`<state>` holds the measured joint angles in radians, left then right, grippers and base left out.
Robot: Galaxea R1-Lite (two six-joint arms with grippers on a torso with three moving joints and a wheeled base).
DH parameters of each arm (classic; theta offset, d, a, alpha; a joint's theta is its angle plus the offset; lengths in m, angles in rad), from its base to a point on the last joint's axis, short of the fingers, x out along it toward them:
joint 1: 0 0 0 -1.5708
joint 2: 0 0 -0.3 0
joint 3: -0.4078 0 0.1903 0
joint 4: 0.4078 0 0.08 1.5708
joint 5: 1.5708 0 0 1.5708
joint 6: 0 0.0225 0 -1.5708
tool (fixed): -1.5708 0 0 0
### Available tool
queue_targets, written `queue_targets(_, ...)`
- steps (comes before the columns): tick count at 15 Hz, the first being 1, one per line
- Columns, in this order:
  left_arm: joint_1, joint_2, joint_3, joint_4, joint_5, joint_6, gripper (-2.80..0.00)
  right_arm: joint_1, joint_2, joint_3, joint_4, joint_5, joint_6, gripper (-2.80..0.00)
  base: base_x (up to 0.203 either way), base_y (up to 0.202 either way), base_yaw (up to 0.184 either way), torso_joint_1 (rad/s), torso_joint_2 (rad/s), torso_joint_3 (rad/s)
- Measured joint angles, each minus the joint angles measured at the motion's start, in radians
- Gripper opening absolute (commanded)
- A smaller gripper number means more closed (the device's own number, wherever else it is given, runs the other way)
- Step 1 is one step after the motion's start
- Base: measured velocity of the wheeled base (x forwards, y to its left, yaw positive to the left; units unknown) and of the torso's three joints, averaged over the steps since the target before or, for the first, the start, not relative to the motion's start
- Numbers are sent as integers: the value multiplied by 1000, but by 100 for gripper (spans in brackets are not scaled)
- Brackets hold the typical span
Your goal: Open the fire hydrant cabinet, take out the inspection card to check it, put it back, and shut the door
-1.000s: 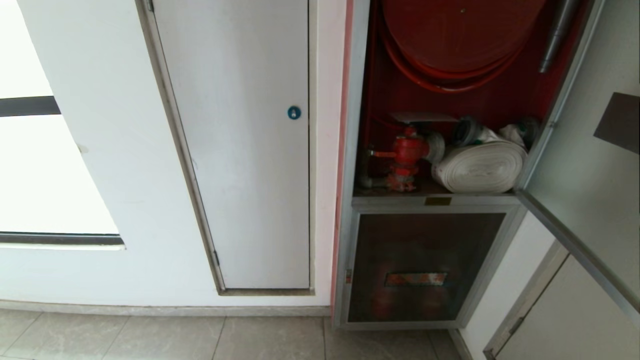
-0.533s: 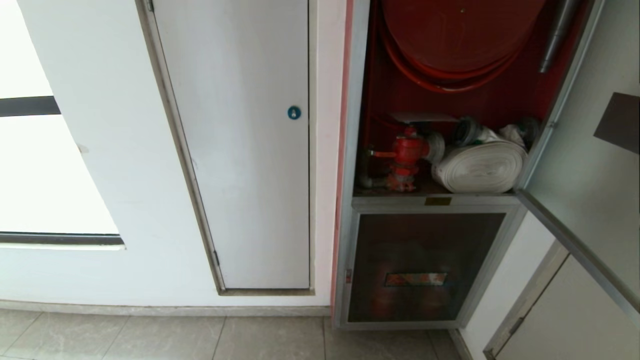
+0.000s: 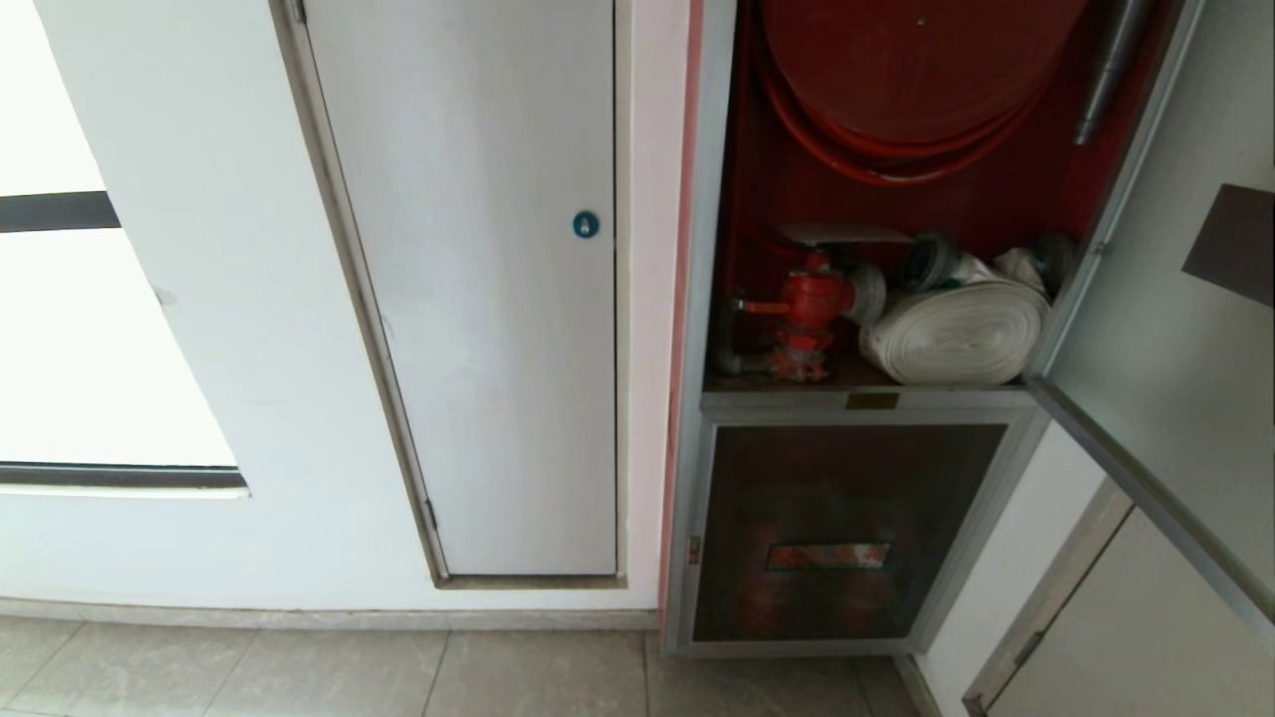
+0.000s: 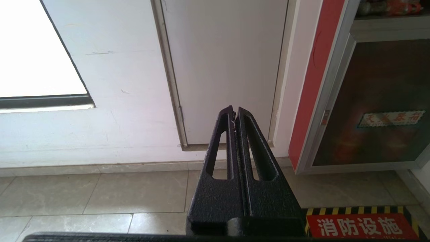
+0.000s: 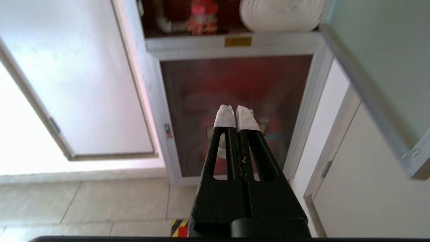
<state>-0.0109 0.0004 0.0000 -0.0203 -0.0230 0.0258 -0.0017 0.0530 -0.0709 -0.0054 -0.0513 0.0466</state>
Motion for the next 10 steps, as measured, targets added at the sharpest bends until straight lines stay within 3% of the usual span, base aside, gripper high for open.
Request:
queue_targets(7,0,0,0,0,0,0,-280,-16,255,-245,-40,-76,-5,-280,0,0,0,0,0,0)
queue_targets(10,0,0,0,0,0,0,-280,-28,386,-338,-123,-234,-51,-280,0,0,0,0,0,0)
